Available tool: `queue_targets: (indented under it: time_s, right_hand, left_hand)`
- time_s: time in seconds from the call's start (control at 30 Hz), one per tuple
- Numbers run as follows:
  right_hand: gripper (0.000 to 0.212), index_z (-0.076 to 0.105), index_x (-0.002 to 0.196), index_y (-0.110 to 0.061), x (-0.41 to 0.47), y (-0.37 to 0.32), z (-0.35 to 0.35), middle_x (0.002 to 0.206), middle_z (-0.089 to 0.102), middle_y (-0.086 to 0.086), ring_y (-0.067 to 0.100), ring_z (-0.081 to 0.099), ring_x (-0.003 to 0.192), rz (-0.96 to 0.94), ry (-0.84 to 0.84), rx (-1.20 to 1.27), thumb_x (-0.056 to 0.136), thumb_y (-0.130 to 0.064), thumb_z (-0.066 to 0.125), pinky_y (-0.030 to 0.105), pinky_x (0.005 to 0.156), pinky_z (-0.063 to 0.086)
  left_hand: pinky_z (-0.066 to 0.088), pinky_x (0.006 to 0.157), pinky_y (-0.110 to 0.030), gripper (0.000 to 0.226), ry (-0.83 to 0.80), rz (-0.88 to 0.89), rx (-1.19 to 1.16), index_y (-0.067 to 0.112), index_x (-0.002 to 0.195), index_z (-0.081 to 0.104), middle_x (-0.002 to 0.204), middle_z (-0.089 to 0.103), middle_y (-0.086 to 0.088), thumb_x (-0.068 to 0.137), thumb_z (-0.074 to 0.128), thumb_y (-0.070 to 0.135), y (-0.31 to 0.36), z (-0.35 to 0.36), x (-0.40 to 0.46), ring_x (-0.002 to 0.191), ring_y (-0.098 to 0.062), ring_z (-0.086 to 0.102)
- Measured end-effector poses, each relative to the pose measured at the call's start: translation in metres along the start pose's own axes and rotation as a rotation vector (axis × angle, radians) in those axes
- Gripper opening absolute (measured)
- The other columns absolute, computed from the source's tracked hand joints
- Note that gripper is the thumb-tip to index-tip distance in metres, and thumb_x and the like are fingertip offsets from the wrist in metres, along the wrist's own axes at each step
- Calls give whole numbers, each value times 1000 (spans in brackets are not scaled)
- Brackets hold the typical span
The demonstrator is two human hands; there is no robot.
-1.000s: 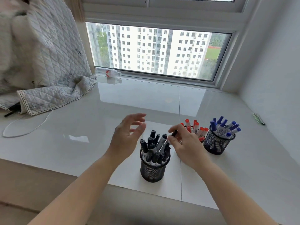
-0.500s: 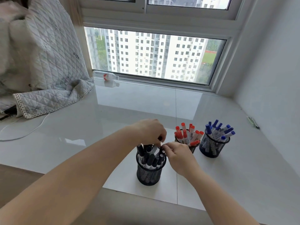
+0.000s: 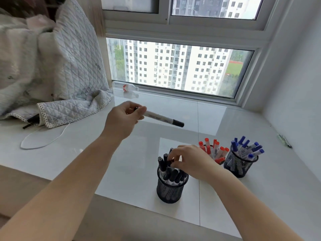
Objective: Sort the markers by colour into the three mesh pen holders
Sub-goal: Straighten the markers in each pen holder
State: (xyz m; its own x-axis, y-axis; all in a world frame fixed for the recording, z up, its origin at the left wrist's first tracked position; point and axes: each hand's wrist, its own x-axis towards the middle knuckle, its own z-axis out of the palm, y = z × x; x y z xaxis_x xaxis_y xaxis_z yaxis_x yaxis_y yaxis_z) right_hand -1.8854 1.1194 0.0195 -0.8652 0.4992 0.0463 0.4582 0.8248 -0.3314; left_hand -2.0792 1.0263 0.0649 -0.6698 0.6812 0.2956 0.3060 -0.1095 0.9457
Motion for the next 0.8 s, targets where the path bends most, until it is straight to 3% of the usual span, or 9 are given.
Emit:
queue_targets:
  time_s: [0.17,0.27,0.4,0.53,0.6,0.7,0.8]
  right_hand:
    - [27,59,115,-32,10,-6,0,108,59,-3,19,52,102,-68,-144,-242,90,-24,54,31,79,44]
    - [23,57,113,-26,10,0,-4,107,60,-3,17,53,97,-25,-94,-187,91,-28,52,31,76,43]
    - [19,53,101,-23,2,16,-14,77,53,-15,4,47,65,65,165,56,92,-39,50,24,58,36]
    - [13,50,89,-22,-7,29,-20,72,59,-1,17,55,66,138,545,388,91,-34,51,29,61,46]
    - [11,51,84,-23,-10,31,-19,68,59,0,14,55,59,188,696,552,92,-31,51,18,51,46]
    - [13,52,82,-20,-13,32,-16,66,59,3,4,54,49,317,804,868,93,-27,50,13,43,42]
    - [12,53,86,-13,-15,34,-11,69,61,5,12,57,59,465,773,1320,93,-23,52,21,51,48]
  left_hand:
    - [53,52,-15,9,142,-505,-755,9,78,59,59,64,3,84,64,12,-29,0,-16,52,-3,62]
    - [55,53,-18,8,118,-623,-990,4,80,58,72,61,-7,87,59,6,-39,2,-25,54,-8,65]
    - [57,55,-21,2,41,-639,-967,0,87,55,75,59,-9,88,55,2,-46,8,-33,60,-13,68]
    - [57,62,-23,26,-28,-515,-843,15,110,47,81,60,-8,91,48,-2,-51,10,-40,75,-18,71]
    - [57,65,-24,30,-52,-450,-767,19,116,47,81,58,-6,93,44,-1,-54,11,-44,83,-19,70]
    - [57,67,-27,20,-36,-448,-753,10,109,52,83,51,-5,97,37,4,-56,12,-47,82,-19,71]
    - [49,65,-28,23,52,-473,-697,11,88,52,69,47,0,100,35,22,-59,14,-49,67,-12,61]
